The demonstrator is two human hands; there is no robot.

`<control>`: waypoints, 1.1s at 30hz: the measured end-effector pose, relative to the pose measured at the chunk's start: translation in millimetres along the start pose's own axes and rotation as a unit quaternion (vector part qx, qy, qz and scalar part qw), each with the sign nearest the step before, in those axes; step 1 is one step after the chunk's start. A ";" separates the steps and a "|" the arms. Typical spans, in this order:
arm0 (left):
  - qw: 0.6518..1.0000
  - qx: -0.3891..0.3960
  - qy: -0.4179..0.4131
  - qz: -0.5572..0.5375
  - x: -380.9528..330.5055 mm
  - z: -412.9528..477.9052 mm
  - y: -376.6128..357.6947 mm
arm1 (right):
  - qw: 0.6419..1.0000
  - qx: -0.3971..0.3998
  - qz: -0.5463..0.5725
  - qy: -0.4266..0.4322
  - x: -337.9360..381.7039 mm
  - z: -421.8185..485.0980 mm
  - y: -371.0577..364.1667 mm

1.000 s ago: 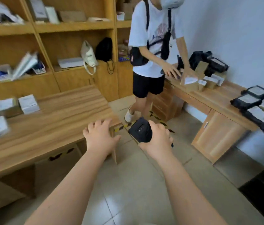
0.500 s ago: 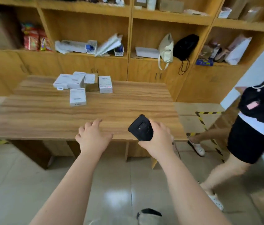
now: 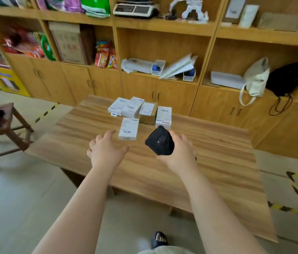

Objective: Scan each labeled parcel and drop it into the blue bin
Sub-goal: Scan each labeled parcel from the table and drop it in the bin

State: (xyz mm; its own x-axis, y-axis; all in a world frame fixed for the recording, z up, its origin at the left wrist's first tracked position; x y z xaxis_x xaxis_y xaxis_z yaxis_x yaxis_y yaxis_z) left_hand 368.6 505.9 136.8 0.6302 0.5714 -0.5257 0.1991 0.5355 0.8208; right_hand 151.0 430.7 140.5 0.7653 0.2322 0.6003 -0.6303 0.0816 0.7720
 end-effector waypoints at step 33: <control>0.916 0.329 -0.086 0.213 52.7 427.1 -313.7 | 0.989 0.046 -0.072 -0.124 108.5 333.1 -321.0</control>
State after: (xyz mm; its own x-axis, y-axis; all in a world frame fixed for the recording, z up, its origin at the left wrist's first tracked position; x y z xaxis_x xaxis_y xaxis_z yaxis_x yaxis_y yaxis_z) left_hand 659.9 102.4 -52.8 0.8534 0.5051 -0.1288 0.2805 -0.2368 0.9302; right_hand 479.8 106.8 27.3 0.8622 -0.0220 0.5061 -0.5061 0.0062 0.8624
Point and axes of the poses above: each hand's wrist, its own z-axis towards the middle knuckle, its own y-axis out of the back of the hand, x = y × z, the point moved 4 cm from there along z, towards the middle knuckle, and after that the axes turned 15 degrees about -x, right-handed, at the moved point
